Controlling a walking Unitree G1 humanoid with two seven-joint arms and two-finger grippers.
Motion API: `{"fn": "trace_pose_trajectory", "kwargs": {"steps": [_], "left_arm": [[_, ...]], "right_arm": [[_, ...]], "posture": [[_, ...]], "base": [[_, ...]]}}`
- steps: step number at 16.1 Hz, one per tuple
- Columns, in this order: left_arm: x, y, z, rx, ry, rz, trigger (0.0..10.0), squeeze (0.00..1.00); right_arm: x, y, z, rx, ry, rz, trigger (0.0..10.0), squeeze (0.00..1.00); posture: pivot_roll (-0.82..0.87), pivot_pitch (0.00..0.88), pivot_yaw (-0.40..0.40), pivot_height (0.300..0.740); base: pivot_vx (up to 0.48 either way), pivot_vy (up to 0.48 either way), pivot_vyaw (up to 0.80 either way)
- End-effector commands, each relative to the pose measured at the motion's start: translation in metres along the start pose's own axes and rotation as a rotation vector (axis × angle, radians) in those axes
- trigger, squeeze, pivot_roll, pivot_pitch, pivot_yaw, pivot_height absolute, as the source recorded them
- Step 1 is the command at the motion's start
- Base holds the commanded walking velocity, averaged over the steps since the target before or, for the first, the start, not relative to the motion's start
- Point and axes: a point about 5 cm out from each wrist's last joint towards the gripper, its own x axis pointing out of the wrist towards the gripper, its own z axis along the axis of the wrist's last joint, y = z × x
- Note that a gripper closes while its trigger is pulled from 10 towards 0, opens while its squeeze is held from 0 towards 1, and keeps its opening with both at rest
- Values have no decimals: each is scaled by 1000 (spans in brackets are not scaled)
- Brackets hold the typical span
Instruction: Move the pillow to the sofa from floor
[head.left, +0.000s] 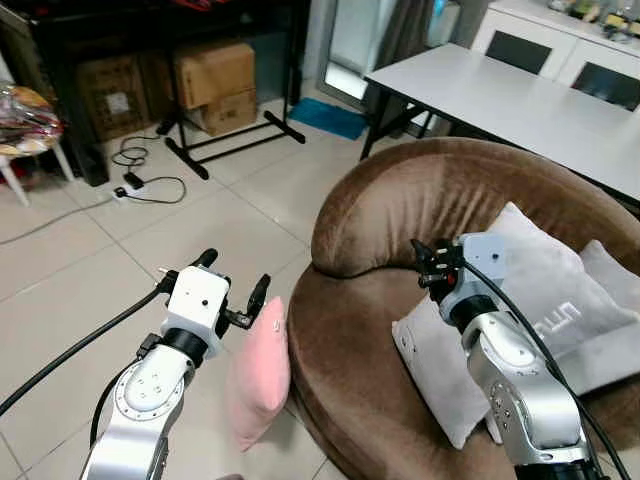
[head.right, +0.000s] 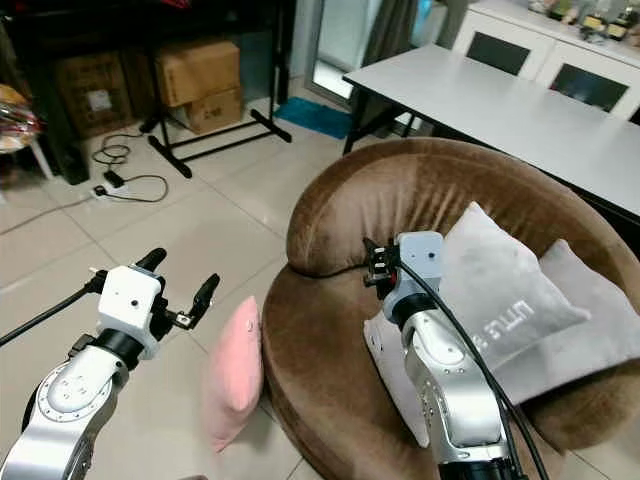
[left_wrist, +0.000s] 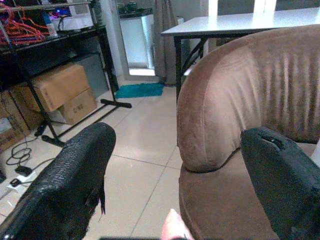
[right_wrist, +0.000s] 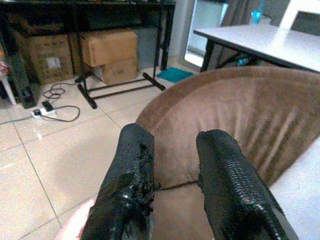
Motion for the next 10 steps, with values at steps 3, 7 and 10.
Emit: {"fn": "trace_pose_trajectory", "kwargs": {"steps": [3,7,10], "left_arm": [[1,0,0,-9,-2,15,10000,0],[1,0,1,-15,0,14,10000,0],[1,1,0,-16,3,15,10000,0]], "right_arm": [[2,-4,-3,7,33,-25,10000,0],[2,-2,-3,27,37,-15,10000,0],[1,-2,-4,26,39,-14,10000,0]], "posture": [[5,0,-110,740],[6,0,-105,740],[6,0,-105,740]], "base": [[0,274,0],[0,274,0],[0,277,0]]}}
